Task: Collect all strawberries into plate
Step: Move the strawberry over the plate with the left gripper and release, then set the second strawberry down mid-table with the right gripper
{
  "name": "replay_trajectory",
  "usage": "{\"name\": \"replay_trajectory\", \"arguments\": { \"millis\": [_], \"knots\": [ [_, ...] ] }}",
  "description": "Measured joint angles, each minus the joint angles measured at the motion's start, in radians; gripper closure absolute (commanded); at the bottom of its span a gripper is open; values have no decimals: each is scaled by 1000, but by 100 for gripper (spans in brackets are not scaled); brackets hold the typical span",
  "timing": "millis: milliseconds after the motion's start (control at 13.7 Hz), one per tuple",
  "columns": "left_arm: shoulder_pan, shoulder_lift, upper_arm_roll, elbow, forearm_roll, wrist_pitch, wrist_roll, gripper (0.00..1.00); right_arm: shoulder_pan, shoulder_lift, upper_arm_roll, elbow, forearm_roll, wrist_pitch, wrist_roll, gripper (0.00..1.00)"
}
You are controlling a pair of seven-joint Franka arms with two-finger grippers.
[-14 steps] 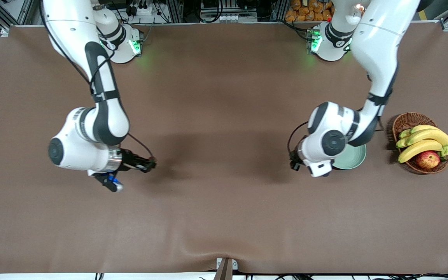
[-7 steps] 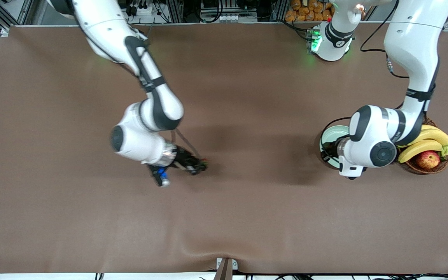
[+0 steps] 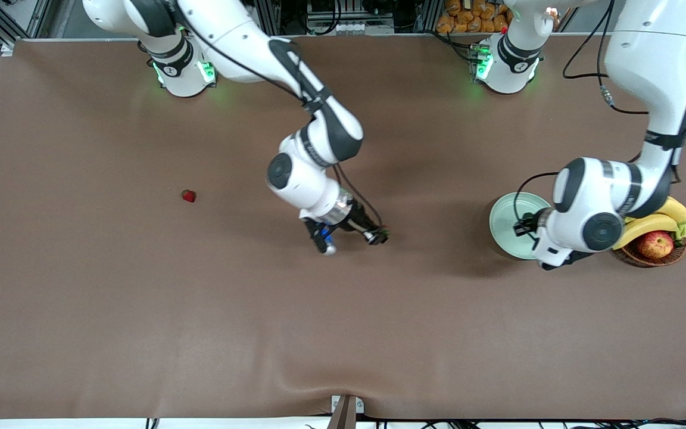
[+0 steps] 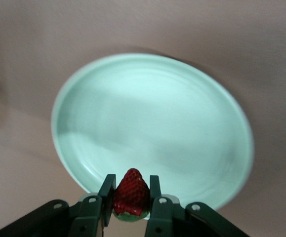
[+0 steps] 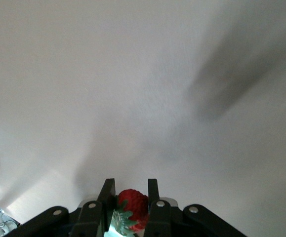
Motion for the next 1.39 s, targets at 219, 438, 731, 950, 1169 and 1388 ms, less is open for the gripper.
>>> {"name": "replay_trajectory", "arguments": {
  "millis": [219,438,731,950,1169,1388],
  "knots": [
    [77,0,-1,-13,0,17,110,92,82,64,1,8,0,83,41,67],
    [72,0,-15,-48,0,57,115,82,113,82,0,14,0,102,60,27],
    [69,0,-30,-117,0,155,115,10,126,82,-3,25,0,124,60,0],
    [69,-3,-32,-117,0,158,115,0,113,81,-26,34,-1,121,60,0],
    [69,-14,-61,-115,-107,142,111,0,58,62,-37,53,-32,19,59,0],
    [64,-38,-126,-84,-194,47,8,0,-34,19,-39,55,-123,-161,59,0]
  ]
}}
